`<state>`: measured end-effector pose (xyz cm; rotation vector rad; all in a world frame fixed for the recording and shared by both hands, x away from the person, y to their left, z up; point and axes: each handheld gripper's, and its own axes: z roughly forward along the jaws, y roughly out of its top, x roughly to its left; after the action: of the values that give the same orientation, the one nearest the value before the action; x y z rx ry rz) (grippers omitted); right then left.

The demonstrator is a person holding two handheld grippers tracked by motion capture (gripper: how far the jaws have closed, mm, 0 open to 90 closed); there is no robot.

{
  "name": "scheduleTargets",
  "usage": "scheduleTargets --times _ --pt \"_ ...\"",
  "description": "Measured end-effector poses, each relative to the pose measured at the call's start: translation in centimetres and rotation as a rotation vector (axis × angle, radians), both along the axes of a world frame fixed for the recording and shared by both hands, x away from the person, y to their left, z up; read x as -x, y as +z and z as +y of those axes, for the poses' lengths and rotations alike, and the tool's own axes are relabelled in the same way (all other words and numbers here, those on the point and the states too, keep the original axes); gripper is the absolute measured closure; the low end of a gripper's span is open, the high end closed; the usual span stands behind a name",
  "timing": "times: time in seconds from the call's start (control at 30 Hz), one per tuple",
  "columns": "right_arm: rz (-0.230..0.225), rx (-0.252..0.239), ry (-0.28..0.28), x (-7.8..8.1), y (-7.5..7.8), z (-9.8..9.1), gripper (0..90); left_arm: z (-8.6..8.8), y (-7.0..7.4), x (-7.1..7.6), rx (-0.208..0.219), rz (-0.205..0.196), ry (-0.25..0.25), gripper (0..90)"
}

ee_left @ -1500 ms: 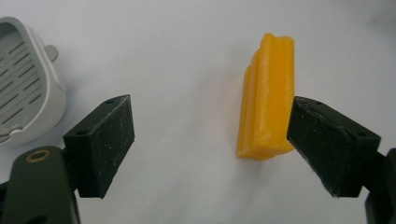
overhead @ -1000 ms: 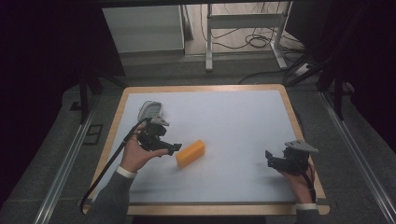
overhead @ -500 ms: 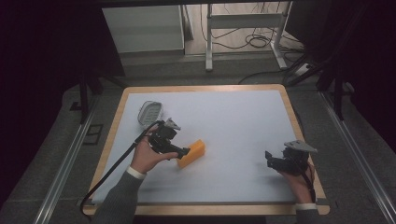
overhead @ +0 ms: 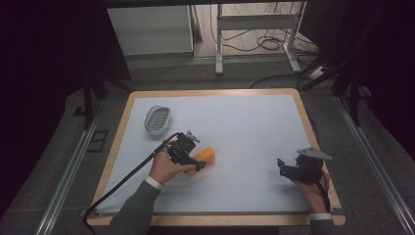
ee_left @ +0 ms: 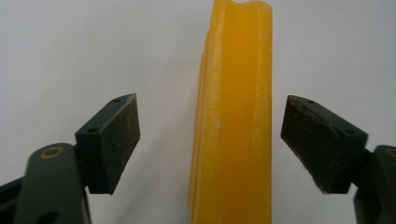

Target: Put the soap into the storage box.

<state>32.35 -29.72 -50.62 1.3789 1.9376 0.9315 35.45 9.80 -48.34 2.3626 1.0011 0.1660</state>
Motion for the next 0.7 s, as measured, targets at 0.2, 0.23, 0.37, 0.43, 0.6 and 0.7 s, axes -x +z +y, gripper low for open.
scheduleTargets --times 0.2,0.23,0.37,0.43,0.6,0.7 --pt "0.002 0.000 -0.001 0.0 0.0 -0.1 5.7 -0.3 -0.4 -0.2 0.003 0.012 0.001 30.7" --pt "0.002 0.002 -0.004 -0.1 -0.1 -0.1 5.7 -0.4 -0.7 -0.4 -0.003 0.023 0.008 32.9" --pt "0.002 0.000 -0.004 0.0 -0.1 -0.1 5.7 -0.6 -1.1 -0.6 0.011 0.053 0.004 41.8" --pt "0.003 0.000 -0.001 0.0 -0.1 -0.1 5.7 -0.6 -1.1 -0.6 0.025 0.067 -0.005 48.1" --pt "0.005 0.000 0.000 0.0 -0.1 0.0 5.7 -0.7 -1.0 -0.5 0.031 0.071 -0.010 57.2" --pt "0.006 0.002 -0.001 0.0 -0.1 0.1 5.7 -0.7 -1.0 -0.5 0.031 0.065 -0.005 58.4"
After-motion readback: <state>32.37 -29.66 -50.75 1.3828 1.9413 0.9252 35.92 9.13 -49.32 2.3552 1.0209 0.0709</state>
